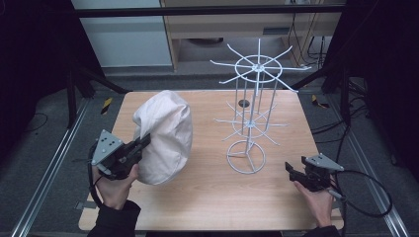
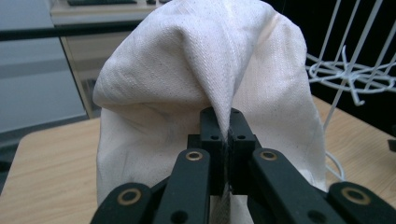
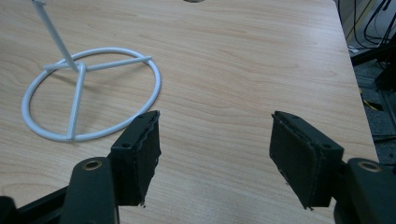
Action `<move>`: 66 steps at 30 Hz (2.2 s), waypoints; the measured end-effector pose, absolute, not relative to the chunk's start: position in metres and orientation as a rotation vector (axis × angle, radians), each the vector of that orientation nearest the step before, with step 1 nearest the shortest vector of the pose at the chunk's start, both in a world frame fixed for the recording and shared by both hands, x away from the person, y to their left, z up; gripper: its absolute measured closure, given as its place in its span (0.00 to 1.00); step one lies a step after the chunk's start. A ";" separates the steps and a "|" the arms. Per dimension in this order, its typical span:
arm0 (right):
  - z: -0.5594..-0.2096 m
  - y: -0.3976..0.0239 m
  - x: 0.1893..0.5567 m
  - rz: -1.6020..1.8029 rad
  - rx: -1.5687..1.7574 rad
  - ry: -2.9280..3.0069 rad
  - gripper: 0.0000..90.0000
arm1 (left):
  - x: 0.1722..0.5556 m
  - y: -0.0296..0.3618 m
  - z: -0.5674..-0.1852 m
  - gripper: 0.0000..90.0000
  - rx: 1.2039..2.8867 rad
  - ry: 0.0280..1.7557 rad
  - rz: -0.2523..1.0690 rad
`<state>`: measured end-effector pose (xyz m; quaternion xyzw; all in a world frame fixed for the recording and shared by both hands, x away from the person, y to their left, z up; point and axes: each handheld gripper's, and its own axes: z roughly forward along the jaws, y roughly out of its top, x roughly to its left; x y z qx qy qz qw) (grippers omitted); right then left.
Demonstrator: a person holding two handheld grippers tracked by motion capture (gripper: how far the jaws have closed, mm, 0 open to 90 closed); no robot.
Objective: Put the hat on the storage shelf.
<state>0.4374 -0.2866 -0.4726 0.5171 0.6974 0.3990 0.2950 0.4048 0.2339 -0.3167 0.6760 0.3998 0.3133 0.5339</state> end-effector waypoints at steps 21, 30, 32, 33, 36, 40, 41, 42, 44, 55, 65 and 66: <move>-0.473 -0.287 0.438 1.054 1.356 1.851 0.37 | 0.392 0.246 -0.288 0.97 1.441 0.810 0.759; -0.472 -0.286 0.437 1.066 1.356 1.848 0.37 | 0.407 0.252 -0.281 0.97 1.393 0.768 0.730; -0.472 -0.286 0.437 1.066 1.355 1.850 0.37 | 0.409 0.252 -0.280 0.98 1.383 0.757 0.730; -0.472 -0.286 0.437 1.066 1.355 1.850 0.37 | 0.409 0.252 -0.280 0.97 1.383 0.757 0.730; -0.472 -0.286 0.438 1.059 1.349 1.854 0.37 | 0.412 0.249 -0.277 0.97 1.372 0.733 0.733; -0.473 -0.287 0.438 1.058 1.346 1.854 0.37 | 0.414 0.248 -0.275 0.97 1.356 0.711 0.726; -0.472 -0.287 0.438 1.060 1.346 1.853 0.37 | 0.415 0.248 -0.274 0.97 1.352 0.702 0.721; -0.472 -0.287 0.438 1.061 1.346 1.852 0.37 | 0.418 0.248 -0.273 0.97 1.337 0.684 0.710; -0.472 -0.287 0.438 1.064 1.348 1.851 0.37 | 0.421 0.249 -0.272 0.97 1.323 0.669 0.695; -0.473 -0.287 0.438 1.065 1.347 1.851 0.37 | 0.429 0.250 -0.267 0.97 1.291 0.620 0.659; -0.473 -0.287 0.438 1.072 1.350 1.853 0.37 | 0.434 0.244 -0.261 0.97 1.286 0.601 0.660; -0.473 -0.286 0.438 1.074 1.353 1.853 0.37 | 0.435 0.243 -0.260 0.97 1.283 0.596 0.658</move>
